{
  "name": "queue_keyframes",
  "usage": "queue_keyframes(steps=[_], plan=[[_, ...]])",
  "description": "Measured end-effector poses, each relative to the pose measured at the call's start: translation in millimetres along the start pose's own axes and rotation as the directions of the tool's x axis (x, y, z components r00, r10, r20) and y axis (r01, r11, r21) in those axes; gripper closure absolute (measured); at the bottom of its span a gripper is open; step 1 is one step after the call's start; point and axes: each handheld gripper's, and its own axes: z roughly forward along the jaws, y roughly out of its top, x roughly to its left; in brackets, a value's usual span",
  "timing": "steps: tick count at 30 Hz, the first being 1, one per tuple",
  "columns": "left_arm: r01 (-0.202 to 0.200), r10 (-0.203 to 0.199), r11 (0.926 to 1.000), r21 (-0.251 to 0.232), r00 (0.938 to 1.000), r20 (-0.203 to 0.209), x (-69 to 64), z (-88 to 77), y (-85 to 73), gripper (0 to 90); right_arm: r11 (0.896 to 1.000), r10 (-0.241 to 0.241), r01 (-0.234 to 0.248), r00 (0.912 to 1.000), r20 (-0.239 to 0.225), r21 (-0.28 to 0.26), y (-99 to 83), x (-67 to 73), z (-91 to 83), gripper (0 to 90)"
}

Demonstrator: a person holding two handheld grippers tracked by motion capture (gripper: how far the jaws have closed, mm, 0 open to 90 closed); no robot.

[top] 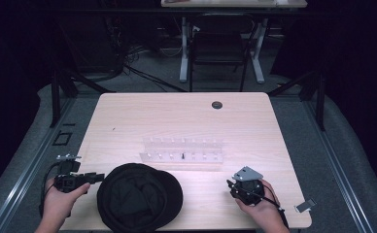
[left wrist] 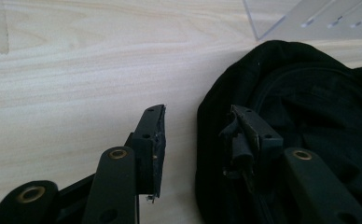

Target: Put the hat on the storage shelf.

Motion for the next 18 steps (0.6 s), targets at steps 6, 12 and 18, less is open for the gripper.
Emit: queue_keyframes(steps=[6, 12, 18], plan=[[0.008, -0.008, 0.9993, 0.037, 0.9999, -0.009, 3.4, -11.0, 1.5, 56.8, 1.000, 0.008, -0.008, 1.0000, -0.002, -0.004, -0.3, 0.2, 0.4, 59.9], [-0.005, 0.007, 0.9967, 0.081, 0.9996, -0.026, 1.6, -20.1, 3.0, 57.4, 1.000, 0.010, -0.010, 0.9999, -0.004, 0.002, -0.7, 0.9, 1.6, 59.4], [0.029, -0.030, 0.9922, 0.122, 0.9994, 0.013, -2.2, -24.5, 3.6, 60.1, 1.000, 0.009, -0.009, 0.9999, -0.006, 0.001, -0.7, 0.6, 0.6, 59.1]])
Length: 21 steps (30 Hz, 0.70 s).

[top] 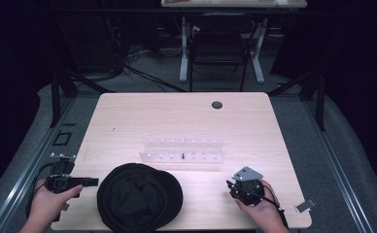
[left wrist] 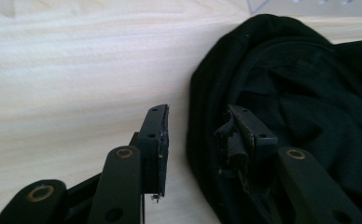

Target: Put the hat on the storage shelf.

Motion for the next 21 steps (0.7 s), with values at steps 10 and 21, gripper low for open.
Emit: queue_keyframes(steps=[10, 21], plan=[[0.012, -0.013, 0.9995, 0.028, 0.9996, 0.023, -9.0, -8.4, 0.2, 62.2, 1.000, 0.005, -0.005, 1.0000, -0.002, 0.000, 0.1, 0.6, -1.0, 58.9], [0.030, -0.032, 0.9947, 0.098, 0.9994, 0.015, -10.2, 0.5, -12.4, 61.7, 1.000, 0.007, -0.007, 1.0000, -0.001, -0.006, -0.4, 0.9, -1.6, 58.9]])
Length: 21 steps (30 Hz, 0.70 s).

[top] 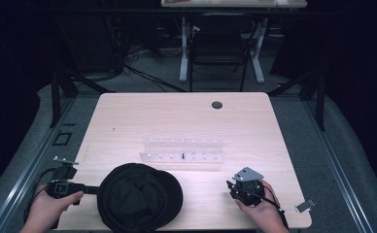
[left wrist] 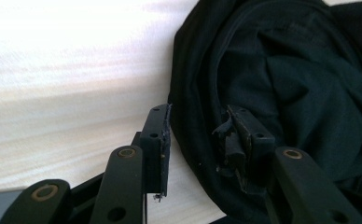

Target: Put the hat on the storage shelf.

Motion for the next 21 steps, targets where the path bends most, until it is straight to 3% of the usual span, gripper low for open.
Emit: queue_keyframes(steps=[21], plan=[[0.049, -0.050, 0.9980, 0.041, 0.9985, 0.024, 5.7, 14.6, -11.2, 62.1, 1.000, -0.001, 0.001, 1.0000, -0.003, -0.004, 0.4, 2.9, 0.7, 58.7]])
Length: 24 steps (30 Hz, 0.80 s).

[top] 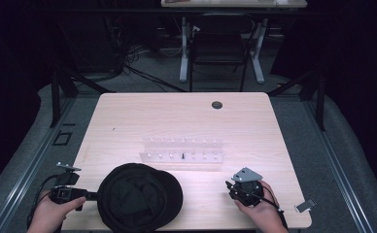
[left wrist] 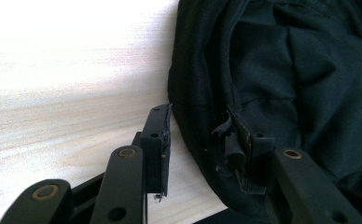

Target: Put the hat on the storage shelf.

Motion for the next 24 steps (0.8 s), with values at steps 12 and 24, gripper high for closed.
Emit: queue_keyframes(steps=[12, 24], plan=[[0.068, -0.068, 0.9974, 0.026, 0.9975, 0.019, 5.7, 10.2, 1.9, 64.9, 1.000, 0.000, 0.000, 1.0000, -0.001, 0.002, -0.1, -1.1, -0.7, 58.4], [0.091, -0.091, 0.9947, 0.048, 0.9958, 0.004, 3.1, 20.3, 4.9, 71.9, 1.000, -0.004, 0.004, 1.0000, -0.005, 0.001, 0.1, -0.8, -0.4, 58.2]])
